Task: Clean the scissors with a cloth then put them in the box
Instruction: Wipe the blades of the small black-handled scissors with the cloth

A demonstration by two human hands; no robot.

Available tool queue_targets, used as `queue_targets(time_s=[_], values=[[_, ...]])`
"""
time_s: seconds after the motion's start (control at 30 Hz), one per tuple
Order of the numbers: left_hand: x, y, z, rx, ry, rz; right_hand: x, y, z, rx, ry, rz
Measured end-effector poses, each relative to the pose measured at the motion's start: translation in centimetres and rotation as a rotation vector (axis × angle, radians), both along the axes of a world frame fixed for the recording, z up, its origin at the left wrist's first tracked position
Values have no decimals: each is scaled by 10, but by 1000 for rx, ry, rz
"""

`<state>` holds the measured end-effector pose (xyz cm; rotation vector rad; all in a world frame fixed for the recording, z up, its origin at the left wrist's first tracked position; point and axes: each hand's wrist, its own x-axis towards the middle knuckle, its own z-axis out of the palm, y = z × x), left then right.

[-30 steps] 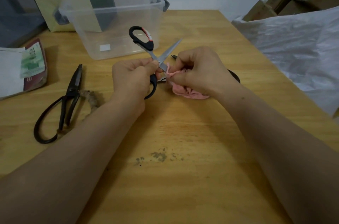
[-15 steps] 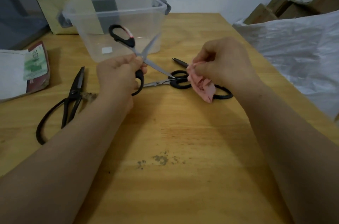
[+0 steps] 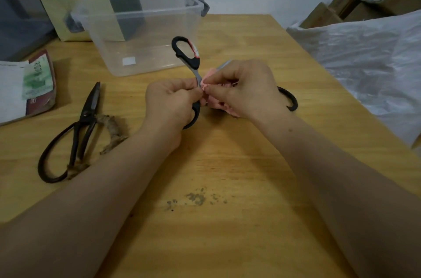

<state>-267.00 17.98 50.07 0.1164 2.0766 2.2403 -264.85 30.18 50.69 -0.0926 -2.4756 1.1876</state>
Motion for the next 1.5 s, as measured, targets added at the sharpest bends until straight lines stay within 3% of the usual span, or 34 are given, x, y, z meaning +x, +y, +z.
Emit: queue_targets(time_s=[0.23, 0.4, 0.57, 0.73, 0.97, 1.07, 1.23, 1.4, 1.5], values=[[3, 6, 1, -38, -21, 2, -4, 15, 2, -65, 86, -87], [2, 4, 1, -70, -8, 10, -1, 5, 3, -142, -45, 45], [4, 7, 1, -53, -29, -10, -5, 15, 1, -91, 76, -66], [4, 2, 2, -52, -16, -1, 3, 3, 6, -166, -69, 52], [5, 4, 4, -65, 2, -27, -3, 15, 2, -124, 62, -76], [5, 2, 3, -66, 5, -19, 3, 4, 3, -222, -47, 56], [5, 4, 4, -45, 12, -37, -6, 15, 0, -228, 83, -95], [4, 1, 2, -67, 26, -37, 0, 8, -1, -311, -23, 44], [4, 1, 4, -58, 38, -45, -6, 12, 0, -348, 45, -10]])
